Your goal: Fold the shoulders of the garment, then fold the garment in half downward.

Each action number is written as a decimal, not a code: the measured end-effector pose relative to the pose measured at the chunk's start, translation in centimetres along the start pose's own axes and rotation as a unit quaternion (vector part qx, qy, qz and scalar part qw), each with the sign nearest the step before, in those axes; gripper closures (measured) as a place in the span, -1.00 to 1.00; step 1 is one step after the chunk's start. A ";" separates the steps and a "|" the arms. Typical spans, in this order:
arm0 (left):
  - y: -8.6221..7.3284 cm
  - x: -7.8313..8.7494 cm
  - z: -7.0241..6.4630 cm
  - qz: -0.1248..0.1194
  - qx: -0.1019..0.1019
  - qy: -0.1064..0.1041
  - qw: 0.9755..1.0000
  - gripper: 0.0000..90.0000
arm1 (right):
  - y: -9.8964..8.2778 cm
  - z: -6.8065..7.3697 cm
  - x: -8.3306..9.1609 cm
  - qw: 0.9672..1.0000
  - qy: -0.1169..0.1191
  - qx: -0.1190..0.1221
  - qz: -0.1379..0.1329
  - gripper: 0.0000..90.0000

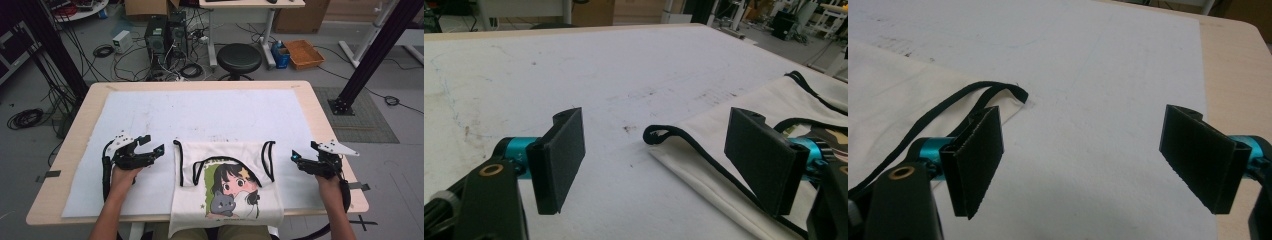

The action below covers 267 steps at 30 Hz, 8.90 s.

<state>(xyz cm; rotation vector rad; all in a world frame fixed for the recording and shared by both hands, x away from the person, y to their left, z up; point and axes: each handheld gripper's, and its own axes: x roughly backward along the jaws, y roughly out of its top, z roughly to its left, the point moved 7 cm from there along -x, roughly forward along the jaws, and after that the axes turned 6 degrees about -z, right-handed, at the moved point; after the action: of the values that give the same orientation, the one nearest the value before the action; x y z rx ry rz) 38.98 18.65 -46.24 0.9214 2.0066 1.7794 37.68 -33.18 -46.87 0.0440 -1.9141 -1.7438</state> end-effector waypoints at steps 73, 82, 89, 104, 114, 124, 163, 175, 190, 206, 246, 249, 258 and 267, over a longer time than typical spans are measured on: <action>2.7 -7.1 1.0 0.029 0.069 0.001 0.997 0.83 | 6.1 5.7 -11.1 0.987 0.078 0.131 0.047 0.88; 0.8 -2.4 -3.3 0.044 0.024 -0.073 0.996 0.82 | 3.0 7.9 -4.3 0.974 0.157 0.158 0.039 0.88; -1.5 -0.1 -5.5 0.081 0.012 -0.118 0.990 0.82 | 0.2 8.9 -0.7 0.961 0.218 0.158 0.059 0.88; -0.7 3.0 -6.4 0.094 0.041 -0.157 0.982 -0.01 | 0.7 7.1 1.6 0.975 0.205 0.058 0.058 -0.21; -2.1 -4.7 -3.6 0.160 0.012 0.000 0.987 -0.20 | 1.5 6.4 -3.9 0.986 0.140 0.017 0.092 -0.27; -2.7 -4.7 -3.6 0.182 0.031 -0.007 0.983 0.92 | -0.4 7.7 -4.9 0.968 0.199 0.036 0.152 0.82; -1.7 -5.3 -2.7 0.094 0.069 0.009 0.993 -0.25 | 1.9 5.2 -6.3 0.994 0.093 -0.021 0.054 -0.46; -2.5 -6.0 -2.8 0.146 0.068 0.030 0.986 0.61 | 1.4 6.4 -6.9 0.991 0.087 0.020 0.099 0.67; 0.3 -3.0 -4.4 0.071 0.037 -0.004 0.997 0.89 | 2.3 6.7 -4.4 0.990 0.124 0.027 0.056 0.79; -2.7 2.9 -9.0 0.127 -0.003 -0.105 0.986 0.89 | -1.2 7.7 2.5 0.975 0.210 0.025 0.067 0.79; -0.8 -9.5 -2.3 0.174 0.019 0.072 0.982 -0.09 | 1.1 5.8 -9.5 0.984 0.070 -0.006 0.163 0.15; -1.7 -9.6 -2.7 0.203 -0.017 0.071 0.976 0.62 | 1.0 5.9 -8.8 0.984 0.091 0.010 0.154 0.86; -0.4 -9.3 -2.8 0.142 -0.016 0.057 0.988 0.82 | 1.1 4.5 -7.2 0.991 0.075 0.017 0.110 0.79; 1.4 -5.0 -2.0 0.052 0.013 0.039 0.998 -0.51 | 2.9 1.9 -4.3 0.998 0.057 -0.006 0.025 -0.53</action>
<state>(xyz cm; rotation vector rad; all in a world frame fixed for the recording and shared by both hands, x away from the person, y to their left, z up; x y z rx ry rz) 41.87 13.89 -45.43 0.9956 2.0679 1.8751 41.49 -29.34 -45.75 0.0888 -1.8073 -1.6844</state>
